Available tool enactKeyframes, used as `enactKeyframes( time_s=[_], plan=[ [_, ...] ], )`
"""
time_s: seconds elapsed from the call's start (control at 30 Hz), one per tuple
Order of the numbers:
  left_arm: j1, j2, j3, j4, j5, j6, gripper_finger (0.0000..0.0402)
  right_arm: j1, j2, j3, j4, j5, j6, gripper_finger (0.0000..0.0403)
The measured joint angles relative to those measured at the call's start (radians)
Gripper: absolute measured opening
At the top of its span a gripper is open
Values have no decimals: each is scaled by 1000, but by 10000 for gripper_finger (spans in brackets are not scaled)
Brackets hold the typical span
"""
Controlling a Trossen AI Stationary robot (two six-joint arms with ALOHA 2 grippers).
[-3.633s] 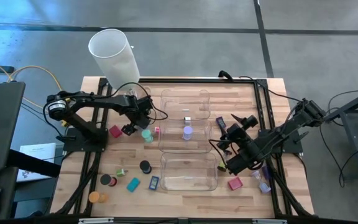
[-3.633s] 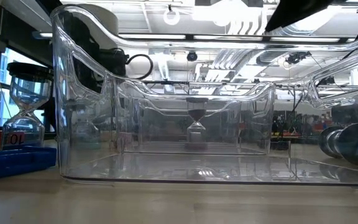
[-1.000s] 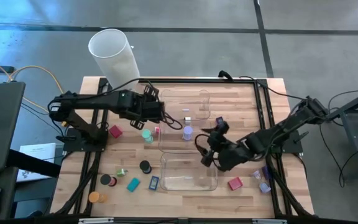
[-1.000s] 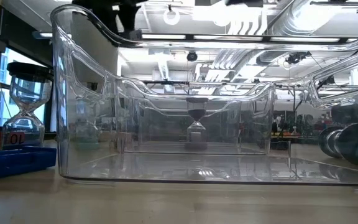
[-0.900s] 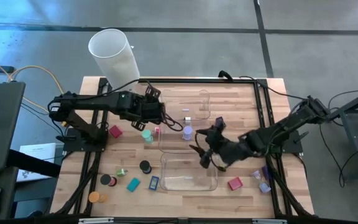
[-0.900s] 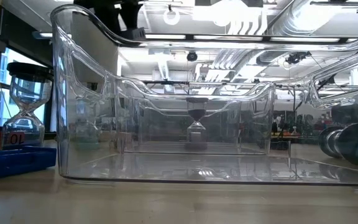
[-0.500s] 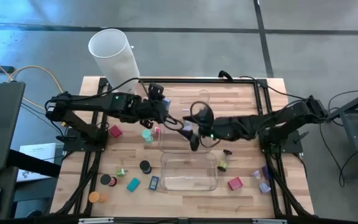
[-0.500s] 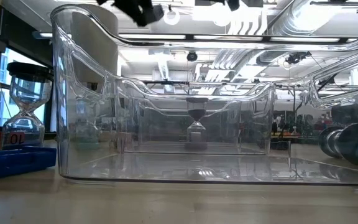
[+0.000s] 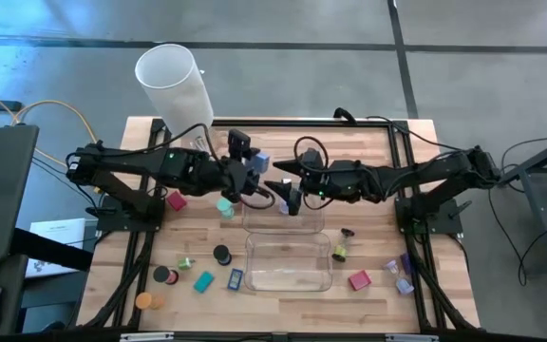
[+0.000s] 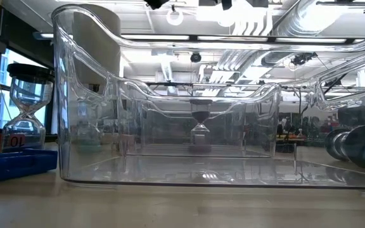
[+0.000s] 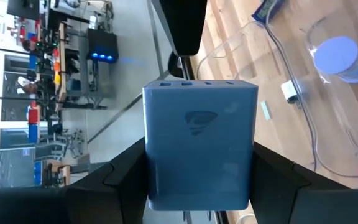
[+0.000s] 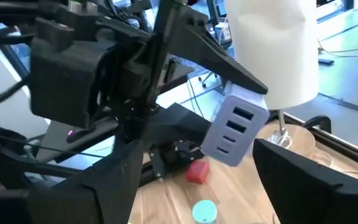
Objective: Pick & Place Office items
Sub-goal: Put the purple charger adapter into the left transparent bin
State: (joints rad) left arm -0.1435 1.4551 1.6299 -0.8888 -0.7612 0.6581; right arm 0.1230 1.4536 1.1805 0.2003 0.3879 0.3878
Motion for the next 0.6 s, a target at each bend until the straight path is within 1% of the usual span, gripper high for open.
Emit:
enactKeyframes(
  time_s=[0.2,0.33,0.6],
  plan=[
    [1,0,0,42,0,2,205,-34,16,0,15,1,9,294],
    [0,0,0,63,3,8,205,-48,37,1,75,0,9,294],
    [1,0,0,72,4,8,205,-83,59,0,129,-74,4,294]
  ],
)
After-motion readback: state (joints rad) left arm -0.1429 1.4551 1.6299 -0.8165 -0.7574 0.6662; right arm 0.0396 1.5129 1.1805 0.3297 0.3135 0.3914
